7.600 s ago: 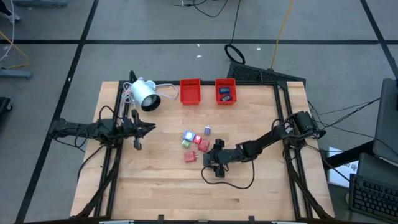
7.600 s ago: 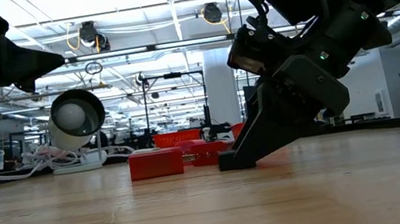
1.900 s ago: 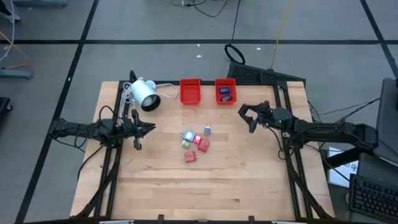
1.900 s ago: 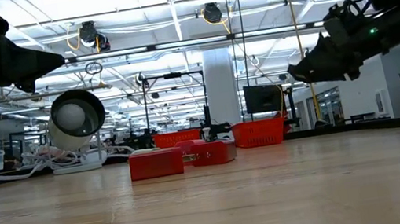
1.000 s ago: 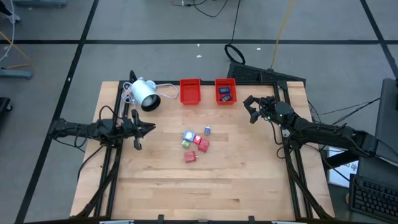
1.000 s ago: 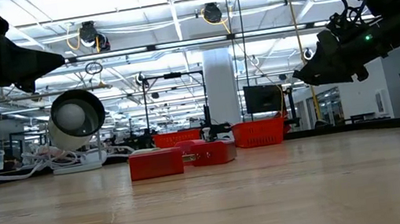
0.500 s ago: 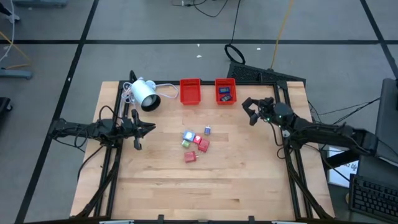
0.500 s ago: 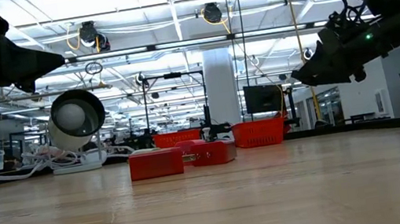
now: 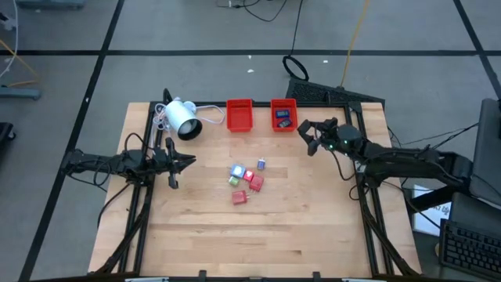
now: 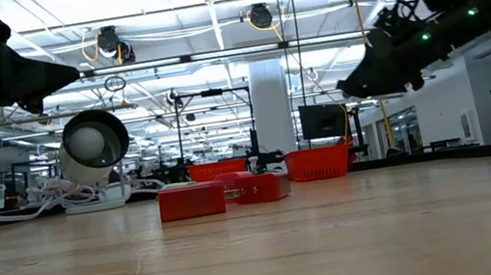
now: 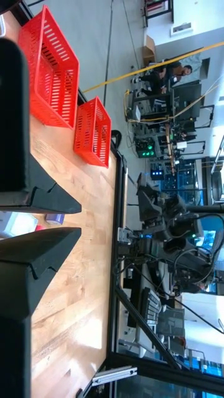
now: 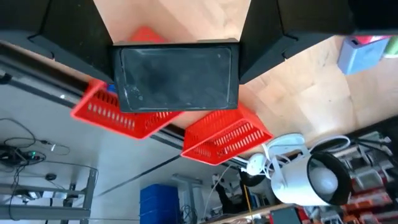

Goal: Pick & Place Office items
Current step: Put the black digital clock into the right red bin

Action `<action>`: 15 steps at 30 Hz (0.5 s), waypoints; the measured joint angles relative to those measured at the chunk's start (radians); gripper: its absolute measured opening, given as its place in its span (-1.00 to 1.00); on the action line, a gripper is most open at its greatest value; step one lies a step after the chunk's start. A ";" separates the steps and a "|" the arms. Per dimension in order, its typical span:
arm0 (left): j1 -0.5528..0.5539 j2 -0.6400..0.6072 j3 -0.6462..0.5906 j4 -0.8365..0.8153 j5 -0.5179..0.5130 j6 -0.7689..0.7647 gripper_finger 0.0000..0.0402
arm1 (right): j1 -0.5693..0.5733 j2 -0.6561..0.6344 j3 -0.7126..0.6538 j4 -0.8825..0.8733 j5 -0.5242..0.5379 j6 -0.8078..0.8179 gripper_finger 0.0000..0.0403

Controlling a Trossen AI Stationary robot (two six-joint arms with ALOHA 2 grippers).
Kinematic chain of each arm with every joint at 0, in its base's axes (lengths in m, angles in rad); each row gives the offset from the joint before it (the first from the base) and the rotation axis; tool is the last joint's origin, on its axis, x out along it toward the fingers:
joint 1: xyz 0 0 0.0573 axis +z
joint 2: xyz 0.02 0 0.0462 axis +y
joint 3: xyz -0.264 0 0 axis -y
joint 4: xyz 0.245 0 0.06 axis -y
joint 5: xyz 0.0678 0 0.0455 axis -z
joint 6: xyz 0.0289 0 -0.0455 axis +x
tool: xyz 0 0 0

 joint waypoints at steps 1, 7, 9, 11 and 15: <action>0.000 0.000 0.000 0.000 0.000 0.000 -0.77 | 0.000 0.024 0.023 -0.004 0.000 -0.009 0.46; 0.000 0.000 0.000 0.000 0.000 0.000 -0.77 | -0.024 0.165 0.147 -0.020 -0.009 -0.027 0.46; 0.000 0.000 0.000 0.000 0.000 0.000 -0.77 | -0.039 0.208 0.192 -0.050 -0.033 -0.031 0.46; 0.000 0.000 0.000 0.000 0.000 0.000 -0.77 | -0.053 0.254 0.236 -0.064 -0.061 -0.033 0.46; 0.000 0.000 0.000 0.000 0.000 0.000 -0.77 | -0.075 0.341 0.311 -0.065 -0.086 -0.033 0.46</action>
